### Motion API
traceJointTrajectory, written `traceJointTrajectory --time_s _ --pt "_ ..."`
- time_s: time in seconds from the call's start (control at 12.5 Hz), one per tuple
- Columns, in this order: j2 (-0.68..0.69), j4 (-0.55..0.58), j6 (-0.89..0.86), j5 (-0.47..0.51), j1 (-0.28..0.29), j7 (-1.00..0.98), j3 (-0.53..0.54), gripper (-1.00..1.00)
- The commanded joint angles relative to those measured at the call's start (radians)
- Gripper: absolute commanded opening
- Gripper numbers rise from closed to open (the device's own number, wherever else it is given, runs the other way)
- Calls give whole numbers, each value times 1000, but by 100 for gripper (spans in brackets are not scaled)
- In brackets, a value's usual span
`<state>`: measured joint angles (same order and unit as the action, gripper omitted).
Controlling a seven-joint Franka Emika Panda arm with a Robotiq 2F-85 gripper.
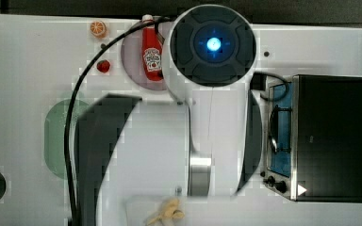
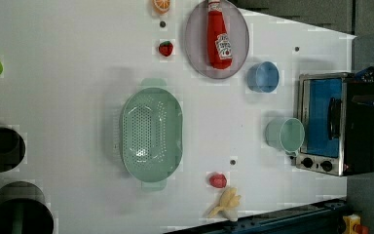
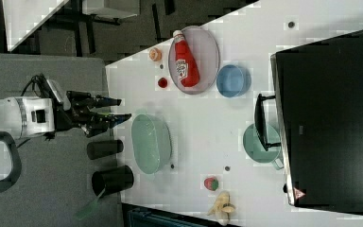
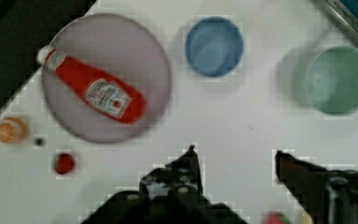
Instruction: Drag strainer left to right.
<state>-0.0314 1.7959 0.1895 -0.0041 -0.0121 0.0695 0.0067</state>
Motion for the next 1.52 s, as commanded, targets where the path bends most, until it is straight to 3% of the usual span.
traceJointTrajectory --time_s 0.08,0.24,0.48,0.96,1.28,1.52 --pt "-442 228 -195 -6 -11 140 -1 60" --pt "-440 229 -195 -2 -8 140 9 99" --pt "-421 230 -190 0 16 140 90 100" --pt "-310 232 -56 0 31 211 379 100" --pt "-155 270 70 0 31 546 538 100" --pt "-15 333 265 -3 32 872 607 100"
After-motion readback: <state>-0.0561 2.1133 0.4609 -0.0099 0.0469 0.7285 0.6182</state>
